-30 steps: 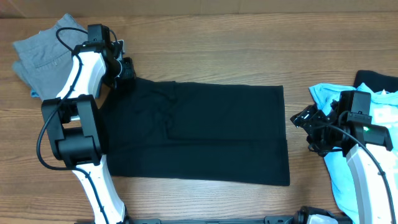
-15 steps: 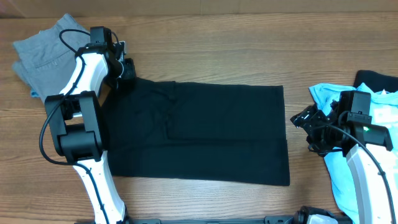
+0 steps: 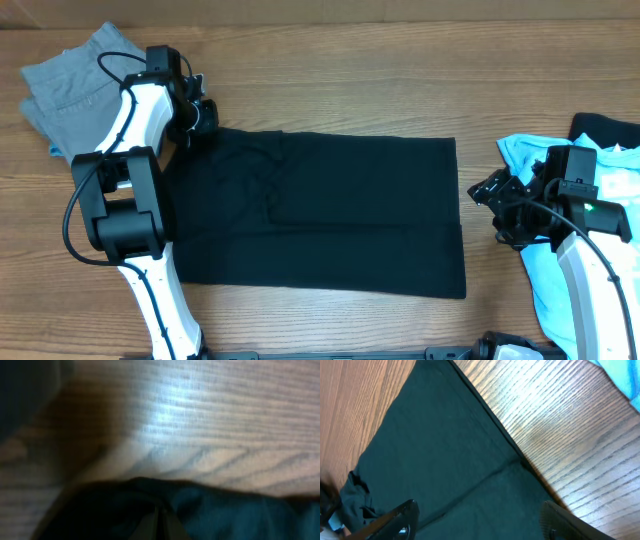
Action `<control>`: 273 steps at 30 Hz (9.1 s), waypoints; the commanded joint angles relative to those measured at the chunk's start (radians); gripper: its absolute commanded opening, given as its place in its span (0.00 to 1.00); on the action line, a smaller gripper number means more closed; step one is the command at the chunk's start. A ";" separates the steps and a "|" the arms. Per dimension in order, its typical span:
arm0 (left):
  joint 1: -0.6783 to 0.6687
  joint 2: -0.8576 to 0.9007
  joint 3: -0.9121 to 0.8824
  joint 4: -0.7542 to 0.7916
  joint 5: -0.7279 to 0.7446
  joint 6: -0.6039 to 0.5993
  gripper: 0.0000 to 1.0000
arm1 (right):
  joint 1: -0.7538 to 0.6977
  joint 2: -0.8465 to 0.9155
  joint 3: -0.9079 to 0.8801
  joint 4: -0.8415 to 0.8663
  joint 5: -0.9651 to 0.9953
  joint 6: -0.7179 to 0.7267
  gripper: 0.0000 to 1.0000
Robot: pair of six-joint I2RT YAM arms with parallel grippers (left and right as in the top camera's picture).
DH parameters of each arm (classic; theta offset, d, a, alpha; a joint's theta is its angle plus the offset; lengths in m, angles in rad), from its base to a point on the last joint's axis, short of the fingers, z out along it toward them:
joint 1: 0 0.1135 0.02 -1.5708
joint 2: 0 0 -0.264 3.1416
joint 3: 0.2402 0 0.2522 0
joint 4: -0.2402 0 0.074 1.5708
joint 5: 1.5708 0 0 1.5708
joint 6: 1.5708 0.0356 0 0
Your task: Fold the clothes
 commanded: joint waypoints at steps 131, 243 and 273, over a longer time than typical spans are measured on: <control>0.003 -0.018 0.429 -0.557 0.032 0.011 0.04 | 0.004 0.522 0.209 0.608 -0.240 -0.296 0.04; 0.128 -0.203 -0.093 -0.710 -0.170 0.046 0.34 | 0.004 0.207 -0.026 -0.125 0.000 -0.110 0.40; 0.128 -0.203 -0.093 -0.690 -0.157 0.048 0.36 | 0.007 0.235 -0.320 -0.090 -0.135 0.039 0.29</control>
